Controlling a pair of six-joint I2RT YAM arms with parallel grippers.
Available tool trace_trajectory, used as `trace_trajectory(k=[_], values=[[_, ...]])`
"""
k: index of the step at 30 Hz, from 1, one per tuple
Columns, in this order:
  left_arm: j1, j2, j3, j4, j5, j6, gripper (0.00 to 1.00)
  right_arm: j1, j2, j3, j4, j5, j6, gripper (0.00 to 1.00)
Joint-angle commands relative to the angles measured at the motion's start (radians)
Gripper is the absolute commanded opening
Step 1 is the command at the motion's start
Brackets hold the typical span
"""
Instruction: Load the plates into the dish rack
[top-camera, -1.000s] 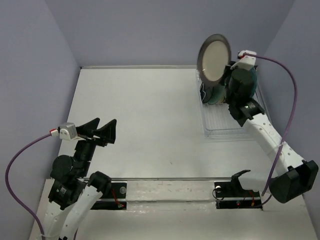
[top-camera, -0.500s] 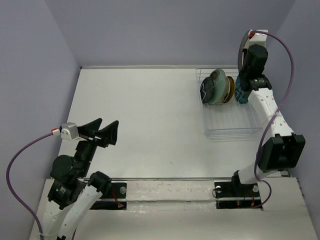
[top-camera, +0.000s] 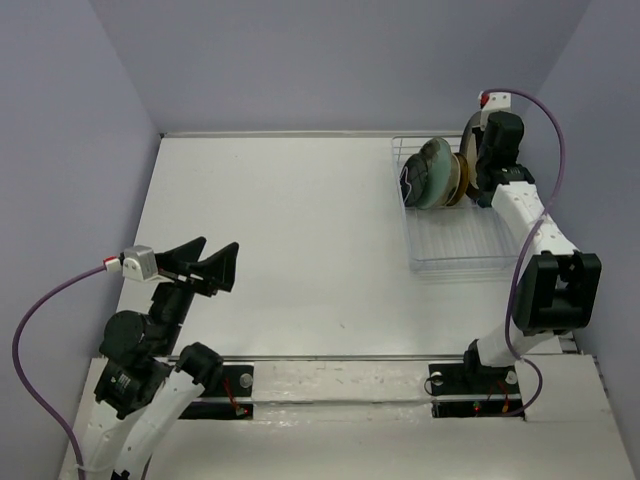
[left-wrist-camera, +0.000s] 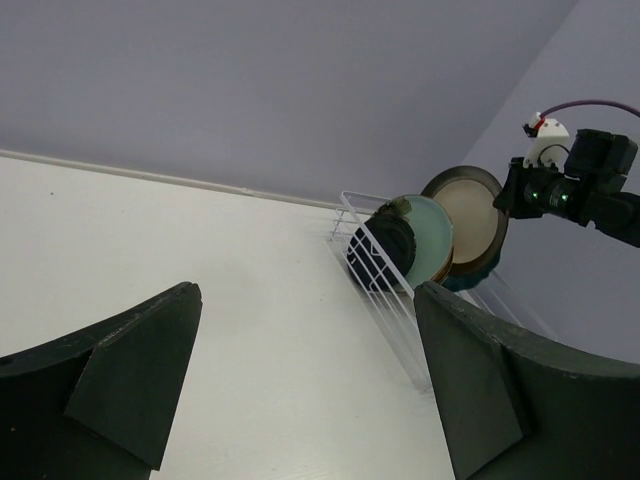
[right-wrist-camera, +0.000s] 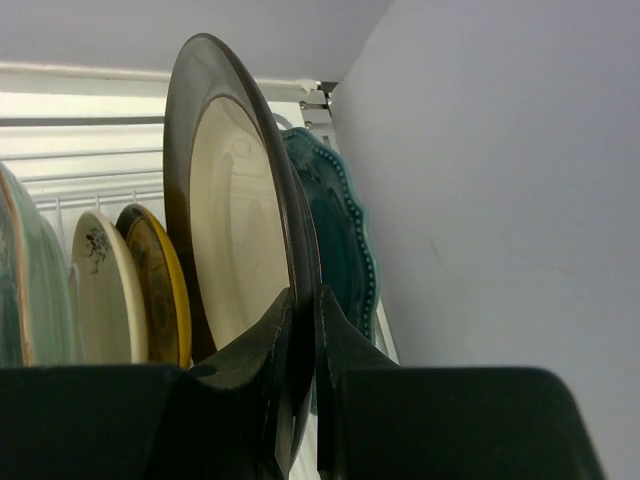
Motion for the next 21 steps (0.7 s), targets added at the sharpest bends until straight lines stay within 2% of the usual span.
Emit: trace_trajectory(k=[1,4,9,21], values=[[-0.008,-0.018,0.005,0.035,-0.011,0.005,0.99,-0.006,-0.042,0.045,0.23,0.047,-0.065,0.07],[-0.01,-0.014,0.005,0.037,-0.011,0.005,0.99,-0.006,-0.048,0.083,0.24,0.088,-0.084,0.07],[-0.013,-0.014,0.004,0.043,-0.011,0.004,0.99,-0.006,-0.083,0.103,0.227,0.038,-0.076,0.07],[-0.012,-0.013,0.004,0.043,-0.008,0.004,0.99,-0.006,-0.068,-0.096,0.214,-0.01,0.077,0.07]])
